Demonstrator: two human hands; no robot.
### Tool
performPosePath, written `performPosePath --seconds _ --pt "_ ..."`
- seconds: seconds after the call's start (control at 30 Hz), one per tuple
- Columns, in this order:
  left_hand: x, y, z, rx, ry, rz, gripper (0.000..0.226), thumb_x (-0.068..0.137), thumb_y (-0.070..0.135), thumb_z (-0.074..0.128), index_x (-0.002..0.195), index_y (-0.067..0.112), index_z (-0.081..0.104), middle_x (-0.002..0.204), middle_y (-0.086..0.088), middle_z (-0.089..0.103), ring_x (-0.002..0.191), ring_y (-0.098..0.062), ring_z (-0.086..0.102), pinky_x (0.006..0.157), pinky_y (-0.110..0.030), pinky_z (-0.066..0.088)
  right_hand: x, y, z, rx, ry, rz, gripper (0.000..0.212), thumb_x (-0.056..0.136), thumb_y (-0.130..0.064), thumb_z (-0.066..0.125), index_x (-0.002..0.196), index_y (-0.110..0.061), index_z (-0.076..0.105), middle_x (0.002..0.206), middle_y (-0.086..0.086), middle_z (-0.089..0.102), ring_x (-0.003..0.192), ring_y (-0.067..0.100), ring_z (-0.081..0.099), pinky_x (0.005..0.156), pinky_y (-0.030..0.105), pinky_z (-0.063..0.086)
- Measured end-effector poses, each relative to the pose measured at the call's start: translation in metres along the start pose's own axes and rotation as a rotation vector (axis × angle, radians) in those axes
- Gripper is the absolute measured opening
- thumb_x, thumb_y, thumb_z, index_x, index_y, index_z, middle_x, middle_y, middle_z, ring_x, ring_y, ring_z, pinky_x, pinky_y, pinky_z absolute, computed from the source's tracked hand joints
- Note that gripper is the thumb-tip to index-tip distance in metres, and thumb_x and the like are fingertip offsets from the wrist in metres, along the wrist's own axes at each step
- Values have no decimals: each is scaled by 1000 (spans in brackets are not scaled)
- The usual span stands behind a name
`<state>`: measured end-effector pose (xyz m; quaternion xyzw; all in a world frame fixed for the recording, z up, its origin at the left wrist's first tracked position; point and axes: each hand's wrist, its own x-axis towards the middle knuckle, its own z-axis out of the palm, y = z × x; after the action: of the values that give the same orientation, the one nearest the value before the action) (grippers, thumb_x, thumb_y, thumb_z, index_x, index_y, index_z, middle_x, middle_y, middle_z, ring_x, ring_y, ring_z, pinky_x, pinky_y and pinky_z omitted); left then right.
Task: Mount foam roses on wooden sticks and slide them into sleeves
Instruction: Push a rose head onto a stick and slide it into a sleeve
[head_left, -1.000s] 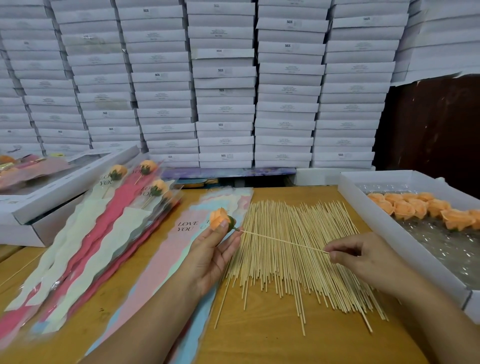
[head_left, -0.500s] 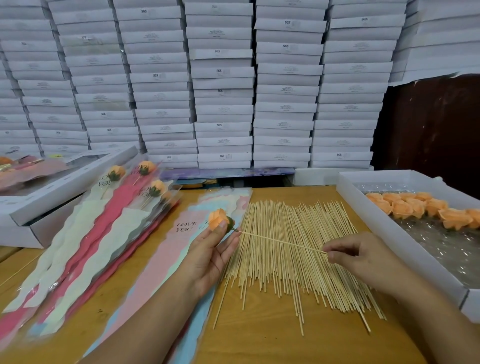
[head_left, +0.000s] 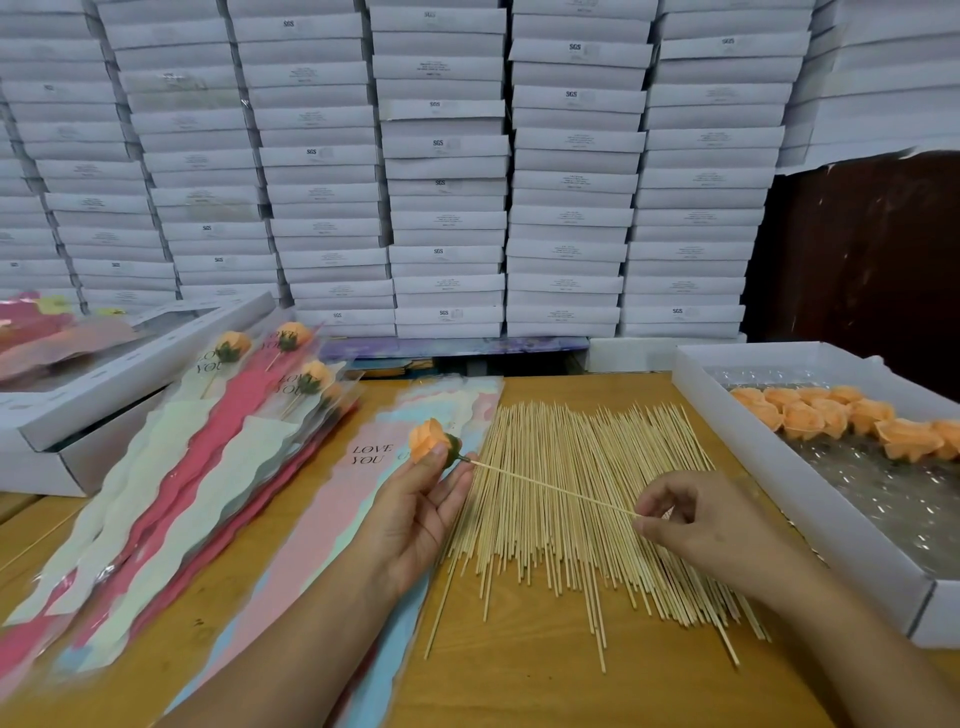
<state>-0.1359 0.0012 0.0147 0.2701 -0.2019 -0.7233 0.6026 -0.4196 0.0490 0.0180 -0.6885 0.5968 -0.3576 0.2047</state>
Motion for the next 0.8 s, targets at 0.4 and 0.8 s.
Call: performPosePath --seconds 0.4,0.8 --pt "-2 0 1 17 6 -5 39 75 5 69 113 -1 62 98 -24 74 79 -22 76 81 -33 59 1 4 4 -24 -37 -15 19 90 -22 72 72 -29 73 81 -20 72 78 -1 65 76 30 54" --pt "-4 -1 3 41 18 4 19 93 4 61 112 0 64 99 -22 74 79 -20 75 82 -32 58 4 8 9 -73 14 -6 14 80 -34 81 69 -34 72 72 -32 64 61 -7 56 51 12 36"
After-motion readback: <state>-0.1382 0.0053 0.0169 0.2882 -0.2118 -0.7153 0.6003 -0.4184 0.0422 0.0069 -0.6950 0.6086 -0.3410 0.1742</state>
